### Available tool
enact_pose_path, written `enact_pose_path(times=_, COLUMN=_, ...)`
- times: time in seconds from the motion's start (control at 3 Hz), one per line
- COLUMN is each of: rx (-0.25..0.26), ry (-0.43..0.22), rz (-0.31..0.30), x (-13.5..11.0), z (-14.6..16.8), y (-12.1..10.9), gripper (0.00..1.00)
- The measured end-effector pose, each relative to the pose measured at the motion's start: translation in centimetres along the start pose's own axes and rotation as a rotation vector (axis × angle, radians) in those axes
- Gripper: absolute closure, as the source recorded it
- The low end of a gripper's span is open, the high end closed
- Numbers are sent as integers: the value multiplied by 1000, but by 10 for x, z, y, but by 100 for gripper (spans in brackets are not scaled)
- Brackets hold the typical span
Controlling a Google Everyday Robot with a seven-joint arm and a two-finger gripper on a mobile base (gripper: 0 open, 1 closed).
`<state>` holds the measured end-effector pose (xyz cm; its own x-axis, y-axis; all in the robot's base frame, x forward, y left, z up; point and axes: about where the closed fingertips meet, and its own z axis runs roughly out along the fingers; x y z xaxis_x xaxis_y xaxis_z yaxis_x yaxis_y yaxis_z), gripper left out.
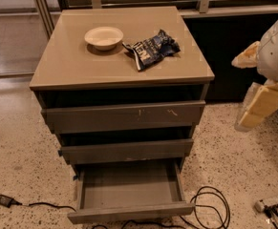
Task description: Close bottom drawer
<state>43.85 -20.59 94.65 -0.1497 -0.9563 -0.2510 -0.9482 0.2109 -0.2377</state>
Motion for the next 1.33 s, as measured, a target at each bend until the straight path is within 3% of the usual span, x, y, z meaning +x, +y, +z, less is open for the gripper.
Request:
enact_pose_path(times=0.33, rx=-22, ry=-121, rz=-51, x=3, z=43, y=11, gripper=50)
enact_pose_path(times=0.67, rx=-36, ry=-187, rz=-93, x=12, z=80, y=20, gripper=73)
enact_pose_path(times=1.0, rx=-139, ry=-163, rz=-99, x=27, z=138, y=30, gripper=96)
enact_pose_path(times=1.33, rx=-148, ry=-156, rz=-102, x=29, z=144, y=30, gripper=100)
